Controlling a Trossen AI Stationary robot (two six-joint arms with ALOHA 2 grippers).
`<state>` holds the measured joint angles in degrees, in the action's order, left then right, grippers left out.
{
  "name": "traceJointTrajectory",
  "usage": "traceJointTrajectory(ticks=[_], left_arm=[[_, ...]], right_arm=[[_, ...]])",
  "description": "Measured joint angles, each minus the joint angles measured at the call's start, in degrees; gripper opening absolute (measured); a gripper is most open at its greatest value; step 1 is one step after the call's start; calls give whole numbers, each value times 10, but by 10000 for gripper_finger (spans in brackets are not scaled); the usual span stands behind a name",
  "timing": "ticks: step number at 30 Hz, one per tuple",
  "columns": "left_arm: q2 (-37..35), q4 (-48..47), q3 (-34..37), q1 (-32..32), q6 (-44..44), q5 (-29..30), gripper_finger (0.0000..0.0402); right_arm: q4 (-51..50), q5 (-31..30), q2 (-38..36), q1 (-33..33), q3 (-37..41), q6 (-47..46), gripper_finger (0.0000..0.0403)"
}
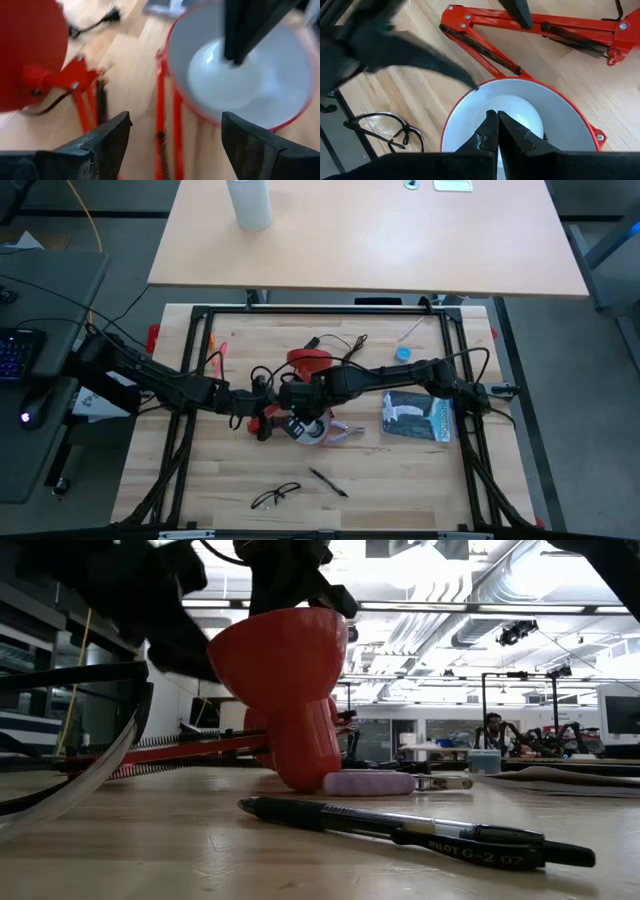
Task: Screw lightbulb
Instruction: Insert the lightbulb into the desk lamp
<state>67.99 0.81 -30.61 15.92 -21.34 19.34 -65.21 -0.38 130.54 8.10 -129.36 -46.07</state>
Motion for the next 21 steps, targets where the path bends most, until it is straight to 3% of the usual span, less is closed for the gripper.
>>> traceJointTrajectory(ticks=[21], left_arm=[[0,-18,0,0,6,21,287]], right_arm=[[-5,10,2,6,0,-4,0]])
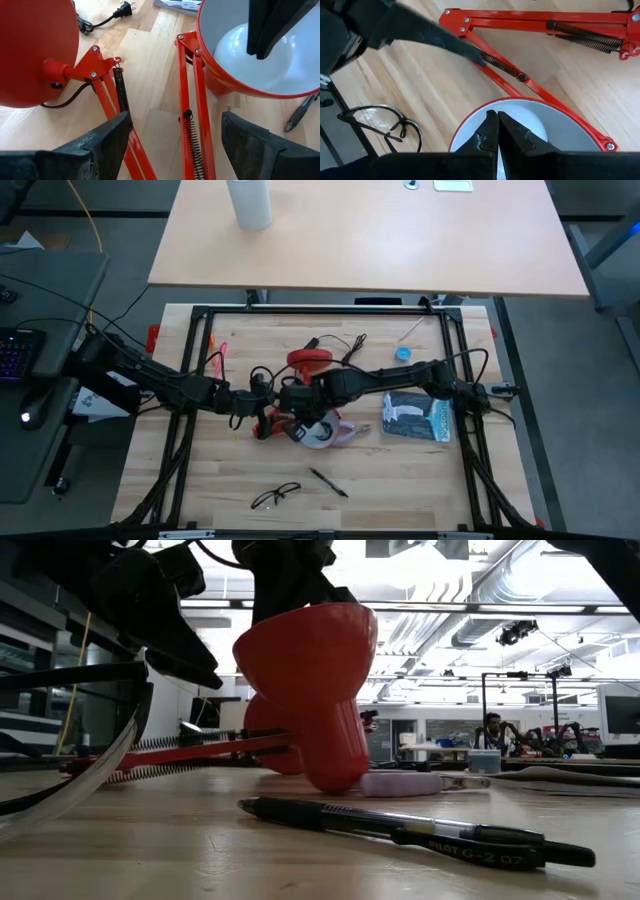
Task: Screw lightbulb
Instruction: Insert the lightbulb into the desk lamp
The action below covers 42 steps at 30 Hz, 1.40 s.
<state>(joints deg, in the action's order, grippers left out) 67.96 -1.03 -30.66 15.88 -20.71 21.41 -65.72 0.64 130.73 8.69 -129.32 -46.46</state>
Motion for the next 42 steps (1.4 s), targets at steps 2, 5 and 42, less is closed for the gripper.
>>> traceJointTrajectory(ticks=[2,5,42], left_arm=[[0,-3,0,0,-2,0,287],[0,-5,0,0,-2,-3,287],[123,29,44,48,-47,11,0]], right_arm=[[-1,0,0,0,0,0,0],[-1,0,-1,0,0,3,0],[-25,0,-3,1,-2,4,0]])
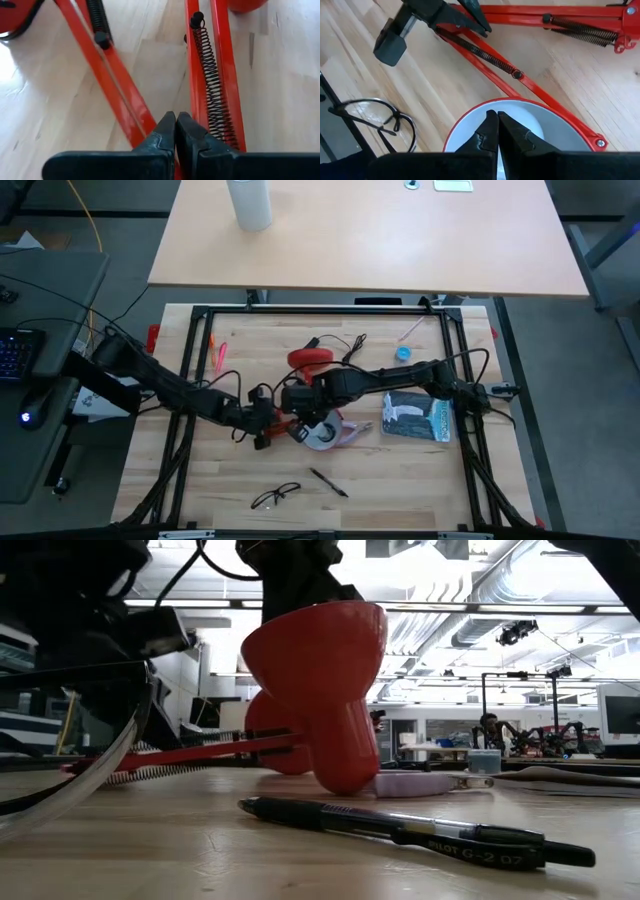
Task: Screw lightbulb
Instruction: Insert the lightbulb into the desk lamp
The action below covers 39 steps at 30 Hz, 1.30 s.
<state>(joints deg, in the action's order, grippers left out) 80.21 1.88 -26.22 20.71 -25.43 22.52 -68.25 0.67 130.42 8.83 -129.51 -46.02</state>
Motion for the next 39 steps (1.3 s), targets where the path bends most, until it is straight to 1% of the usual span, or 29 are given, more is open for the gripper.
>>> traceJointTrajectory(ticks=[6,13,18,23,27,31,39], left_arm=[[31,6,-1,0,-23,7,0],[32,2,0,0,-32,9,0],[32,0,0,-1,-75,19,0],[33,-2,1,-3,-116,39,0],[33,-3,1,-9,-143,38,0],[34,10,2,-15,-146,41,0],[27,10,-1,-36,-141,70,0]], right_arm=[[-23,-1,-5,10,0,-5,0],[-29,0,-6,32,0,-19,0],[-51,0,-6,46,-9,-20,0],[-75,-23,-6,56,-31,-20,0],[-76,-41,-6,63,-47,-20,0],[-73,-65,-6,63,-56,-20,0],[-99,-72,-6,62,-55,-1,0]])
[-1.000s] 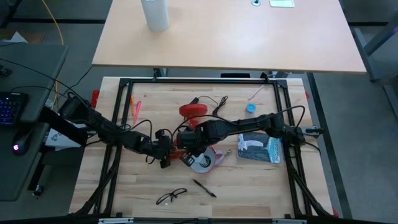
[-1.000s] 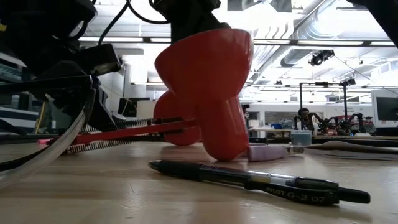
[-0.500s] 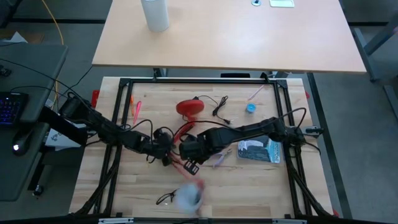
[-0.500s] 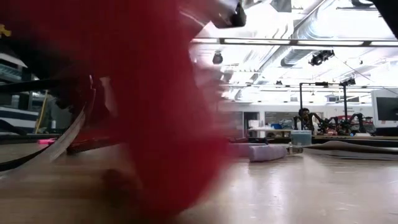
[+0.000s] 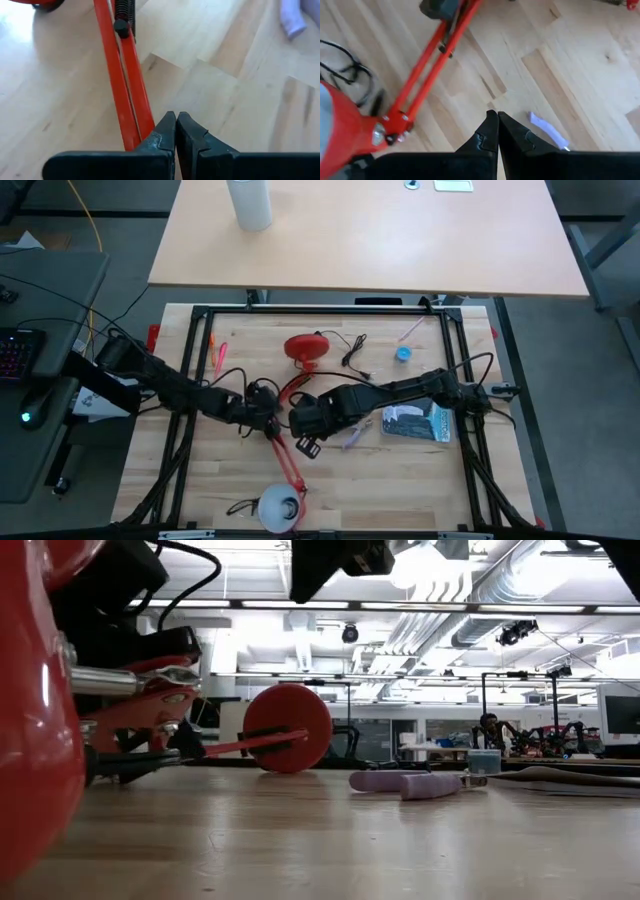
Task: Screw lightbulb
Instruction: Insert the lightbulb into the desk lamp
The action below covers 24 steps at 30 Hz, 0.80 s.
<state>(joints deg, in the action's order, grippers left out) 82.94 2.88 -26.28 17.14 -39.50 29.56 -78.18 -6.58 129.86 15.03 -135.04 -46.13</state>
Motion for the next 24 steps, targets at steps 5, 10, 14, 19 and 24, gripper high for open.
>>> traceJointTrajectory(ticks=[5,10,14,19,24], left_arm=[[-20,-10,-22,-19,72,4,0],[-31,-4,-43,-42,131,5,0],[-49,-22,-60,-64,162,6,0],[-116,-72,-70,-72,206,-24,0],[-233,-112,-70,-40,199,-102,0]], right_arm=[[-26,-5,-5,-4,0,6,0],[-26,-26,-9,-6,0,13,0],[-16,-7,-18,-8,0,36,0],[48,92,-38,8,0,131,0],[150,181,-38,42,1,109,0]])
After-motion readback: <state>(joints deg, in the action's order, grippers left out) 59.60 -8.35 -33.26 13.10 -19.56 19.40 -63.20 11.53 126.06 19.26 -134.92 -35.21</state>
